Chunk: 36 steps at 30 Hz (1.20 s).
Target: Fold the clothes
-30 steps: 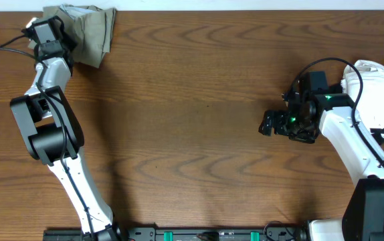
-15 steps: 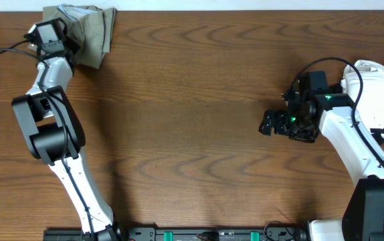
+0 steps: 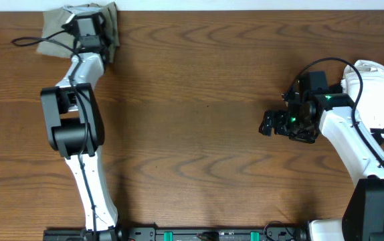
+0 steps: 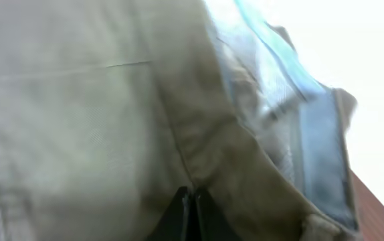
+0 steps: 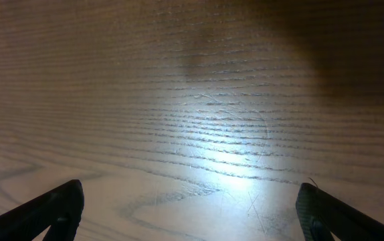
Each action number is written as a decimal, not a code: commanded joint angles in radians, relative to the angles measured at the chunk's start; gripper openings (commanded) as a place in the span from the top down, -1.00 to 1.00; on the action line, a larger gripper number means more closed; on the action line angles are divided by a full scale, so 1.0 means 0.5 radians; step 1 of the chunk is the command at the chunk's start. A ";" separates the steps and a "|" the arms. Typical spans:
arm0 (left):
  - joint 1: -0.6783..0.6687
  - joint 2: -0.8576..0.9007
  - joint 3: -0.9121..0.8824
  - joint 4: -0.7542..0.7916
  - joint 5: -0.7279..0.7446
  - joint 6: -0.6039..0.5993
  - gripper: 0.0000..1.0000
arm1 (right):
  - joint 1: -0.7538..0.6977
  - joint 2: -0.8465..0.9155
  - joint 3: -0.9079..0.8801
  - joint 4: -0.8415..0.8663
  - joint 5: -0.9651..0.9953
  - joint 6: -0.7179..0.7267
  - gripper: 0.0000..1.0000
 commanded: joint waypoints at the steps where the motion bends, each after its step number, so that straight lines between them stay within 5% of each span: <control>1: 0.004 0.050 0.018 0.023 0.003 -0.025 0.89 | 0.002 -0.001 -0.013 -0.003 0.006 -0.034 -0.98; 8: 0.004 0.050 0.018 0.032 0.005 -0.005 0.88 | 0.002 -0.001 -0.013 -0.004 0.006 -0.034 -0.98; 24: 0.011 -0.095 0.018 0.200 -0.043 0.512 0.87 | 0.002 -0.001 -0.013 0.002 0.006 -0.079 -0.99; 36: 0.050 -0.080 0.018 0.151 -0.041 0.540 0.86 | 0.002 -0.001 -0.013 -0.034 0.006 -0.079 -0.98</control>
